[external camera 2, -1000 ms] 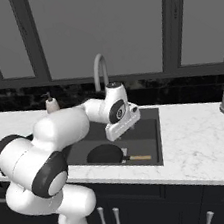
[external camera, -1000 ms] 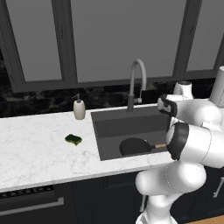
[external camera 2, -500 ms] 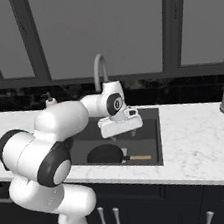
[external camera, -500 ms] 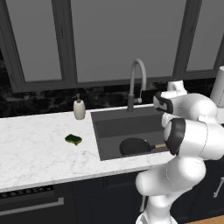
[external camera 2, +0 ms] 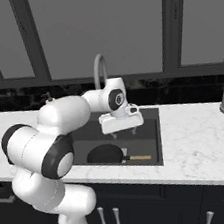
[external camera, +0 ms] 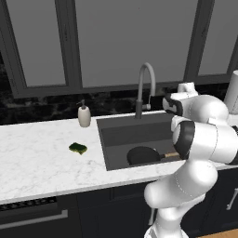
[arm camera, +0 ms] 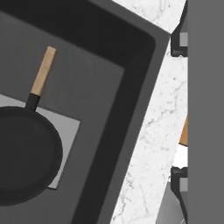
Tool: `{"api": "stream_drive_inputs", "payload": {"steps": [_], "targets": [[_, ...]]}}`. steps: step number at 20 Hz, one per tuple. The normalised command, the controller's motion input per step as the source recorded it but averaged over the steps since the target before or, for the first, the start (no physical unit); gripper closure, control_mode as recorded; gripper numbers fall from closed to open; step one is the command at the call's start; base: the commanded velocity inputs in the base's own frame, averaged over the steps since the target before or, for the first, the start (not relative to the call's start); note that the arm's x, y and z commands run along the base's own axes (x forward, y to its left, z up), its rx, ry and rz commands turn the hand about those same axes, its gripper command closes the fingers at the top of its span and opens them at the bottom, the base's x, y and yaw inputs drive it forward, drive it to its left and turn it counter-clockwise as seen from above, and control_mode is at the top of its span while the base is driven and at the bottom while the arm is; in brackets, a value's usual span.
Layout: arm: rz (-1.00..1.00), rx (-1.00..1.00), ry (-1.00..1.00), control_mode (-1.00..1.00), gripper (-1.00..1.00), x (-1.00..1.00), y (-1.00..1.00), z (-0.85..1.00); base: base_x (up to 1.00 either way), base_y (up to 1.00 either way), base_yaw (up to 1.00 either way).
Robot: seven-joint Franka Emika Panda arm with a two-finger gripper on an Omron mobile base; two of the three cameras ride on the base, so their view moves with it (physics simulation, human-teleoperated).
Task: Pick the pan and sponge and place them into the sink. Then turn on the water.
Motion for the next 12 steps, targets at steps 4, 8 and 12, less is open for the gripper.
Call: {"api": "stream_drive_inputs", "payload": {"steps": [4, 8, 12], "targets": [[-0.13, 0.03, -0.10, -1.00, -1.00, -0.19, 0.08, 0.04, 0.00, 0.00, 0.00], [-0.24, 0.05, -0.14, -1.00, -1.00, -0.33, 0.13, 0.18, 0.00, 0.00, 0.00], [-0.32, 0.00, -0.12, -1.00, -1.00, -0.48, 0.24, 0.20, 0.00, 0.00, 0.00]]}}
